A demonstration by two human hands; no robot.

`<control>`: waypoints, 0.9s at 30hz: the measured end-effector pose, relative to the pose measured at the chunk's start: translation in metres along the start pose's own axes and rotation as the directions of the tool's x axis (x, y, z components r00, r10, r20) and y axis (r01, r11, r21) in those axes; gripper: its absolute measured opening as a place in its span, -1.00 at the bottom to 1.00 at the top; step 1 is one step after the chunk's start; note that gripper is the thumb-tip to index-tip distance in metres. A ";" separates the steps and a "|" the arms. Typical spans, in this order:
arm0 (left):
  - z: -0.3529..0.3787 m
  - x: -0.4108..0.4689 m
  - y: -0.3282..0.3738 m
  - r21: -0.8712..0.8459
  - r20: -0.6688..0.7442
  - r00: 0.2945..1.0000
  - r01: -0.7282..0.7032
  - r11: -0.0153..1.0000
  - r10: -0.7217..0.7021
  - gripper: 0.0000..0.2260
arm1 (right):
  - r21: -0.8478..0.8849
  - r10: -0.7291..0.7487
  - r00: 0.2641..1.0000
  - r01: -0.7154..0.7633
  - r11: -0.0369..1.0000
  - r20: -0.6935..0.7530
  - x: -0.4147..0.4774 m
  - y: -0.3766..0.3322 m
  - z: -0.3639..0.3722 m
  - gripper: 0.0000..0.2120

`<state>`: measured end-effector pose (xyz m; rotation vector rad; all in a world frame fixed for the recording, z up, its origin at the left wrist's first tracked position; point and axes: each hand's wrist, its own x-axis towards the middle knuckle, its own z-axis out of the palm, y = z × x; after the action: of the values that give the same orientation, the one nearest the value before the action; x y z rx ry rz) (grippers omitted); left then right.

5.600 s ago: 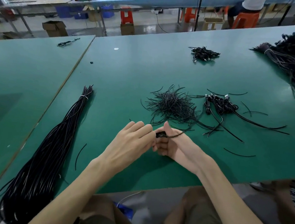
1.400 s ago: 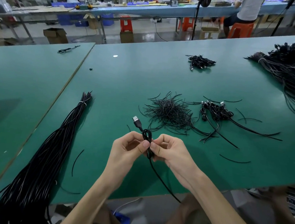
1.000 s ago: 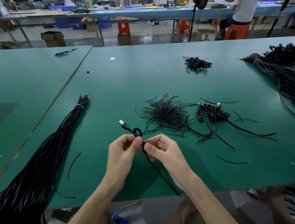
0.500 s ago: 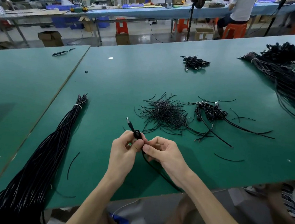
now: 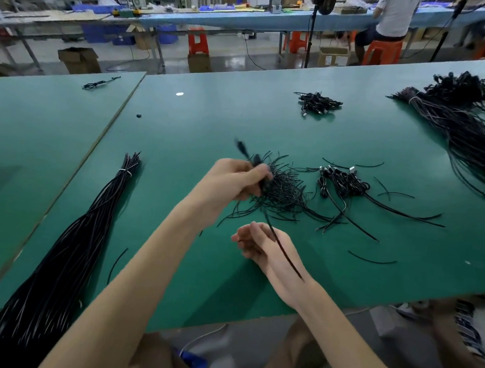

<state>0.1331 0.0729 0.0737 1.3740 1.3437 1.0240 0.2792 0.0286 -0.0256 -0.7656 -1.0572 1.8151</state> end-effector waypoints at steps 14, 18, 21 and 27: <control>0.137 0.118 -0.006 0.100 -0.053 0.981 0.192 0.976 -0.188 -0.70 | -0.230 -0.042 0.997 0.054 0.972 0.057 -0.006 -0.005 0.005 -0.83; 0.142 0.115 -0.014 0.013 0.020 0.983 0.180 0.984 -0.180 -0.78 | -0.217 -0.026 1.000 0.021 0.976 -0.018 -0.004 -0.005 0.004 -0.87; 0.134 0.103 -0.015 -0.053 0.116 0.979 0.177 0.983 -0.170 -0.71 | -0.257 -0.006 0.999 -0.003 0.966 -0.035 -0.002 -0.005 0.005 -0.72; 0.082 0.068 -0.017 -0.074 -0.023 1.000 -0.016 0.997 0.014 -0.70 | -0.167 -0.025 0.999 0.018 0.986 -0.036 0.001 0.003 0.004 -0.86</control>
<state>0.2133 0.1347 0.0364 1.3227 1.3002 1.0915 0.2744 0.0273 -0.0264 -0.8813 -1.1992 1.7026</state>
